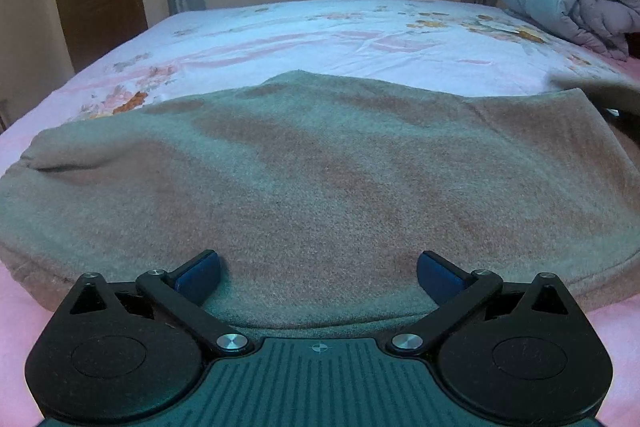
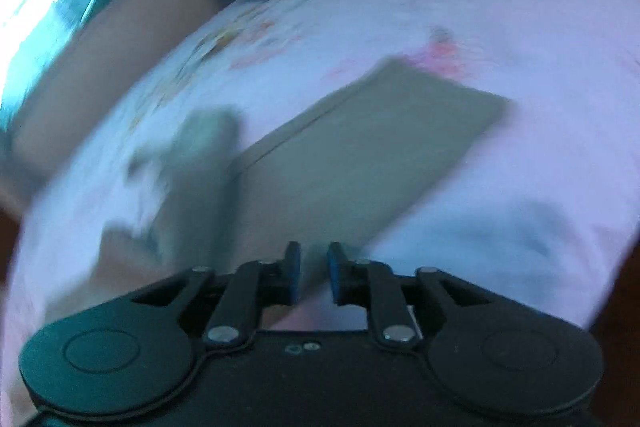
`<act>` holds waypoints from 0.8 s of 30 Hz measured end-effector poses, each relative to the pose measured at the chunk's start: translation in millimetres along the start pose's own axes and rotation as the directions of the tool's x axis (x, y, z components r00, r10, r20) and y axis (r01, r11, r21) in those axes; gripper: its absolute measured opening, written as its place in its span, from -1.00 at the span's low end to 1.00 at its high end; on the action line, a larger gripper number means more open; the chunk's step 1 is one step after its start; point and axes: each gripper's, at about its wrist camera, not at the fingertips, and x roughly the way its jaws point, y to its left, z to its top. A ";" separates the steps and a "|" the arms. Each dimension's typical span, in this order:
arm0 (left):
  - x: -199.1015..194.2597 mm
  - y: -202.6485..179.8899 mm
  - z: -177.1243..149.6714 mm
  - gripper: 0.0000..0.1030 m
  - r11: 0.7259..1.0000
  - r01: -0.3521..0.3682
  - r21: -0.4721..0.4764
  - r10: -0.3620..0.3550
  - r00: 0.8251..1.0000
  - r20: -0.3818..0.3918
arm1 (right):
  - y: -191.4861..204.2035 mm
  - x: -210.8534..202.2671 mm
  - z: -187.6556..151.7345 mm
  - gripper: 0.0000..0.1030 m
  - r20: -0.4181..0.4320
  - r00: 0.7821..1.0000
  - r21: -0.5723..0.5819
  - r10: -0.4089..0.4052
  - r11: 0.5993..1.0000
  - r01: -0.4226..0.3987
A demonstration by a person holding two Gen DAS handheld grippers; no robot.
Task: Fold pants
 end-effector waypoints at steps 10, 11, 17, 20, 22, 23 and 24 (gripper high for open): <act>0.1 3.6 2.8 1.00 0.999 0.004 -0.039 -0.004 1.000 -0.002 | 165.0 38.6 -22.1 -0.22 0.069 0.996 -0.790 0.047 0.612 0.026; -1.4 3.3 3.6 1.00 0.999 -0.007 -0.047 0.007 1.000 -0.003 | 175.0 50.8 -29.2 -0.22 0.089 0.996 -0.838 0.002 0.540 0.074; -4.6 7.5 0.7 1.00 0.994 -0.072 -0.079 0.073 0.997 0.018 | 157.3 62.0 -20.8 -1.00 0.117 0.991 -0.826 -0.062 0.548 0.131; -1.3 7.2 -0.2 1.00 0.995 -0.068 -0.079 0.070 0.997 0.019 | 94.4 37.7 13.3 -1.00 0.068 0.998 -0.550 0.009 0.835 0.030; 0.7 6.9 0.0 1.00 0.994 -0.068 -0.080 0.070 0.997 0.017 | 31.8 27.7 20.5 -1.00 0.006 0.995 -0.170 0.095 0.981 -0.093; 1.3 6.8 -0.2 1.00 0.994 -0.068 -0.079 0.070 0.997 0.018 | -2.8 26.2 14.6 -1.00 -0.011 0.987 0.049 0.158 0.986 -0.157; 1.7 6.7 -0.6 1.00 0.995 -0.068 -0.077 0.070 0.997 0.019 | -35.8 26.5 5.1 -1.00 -0.006 0.978 0.260 0.209 0.945 -0.200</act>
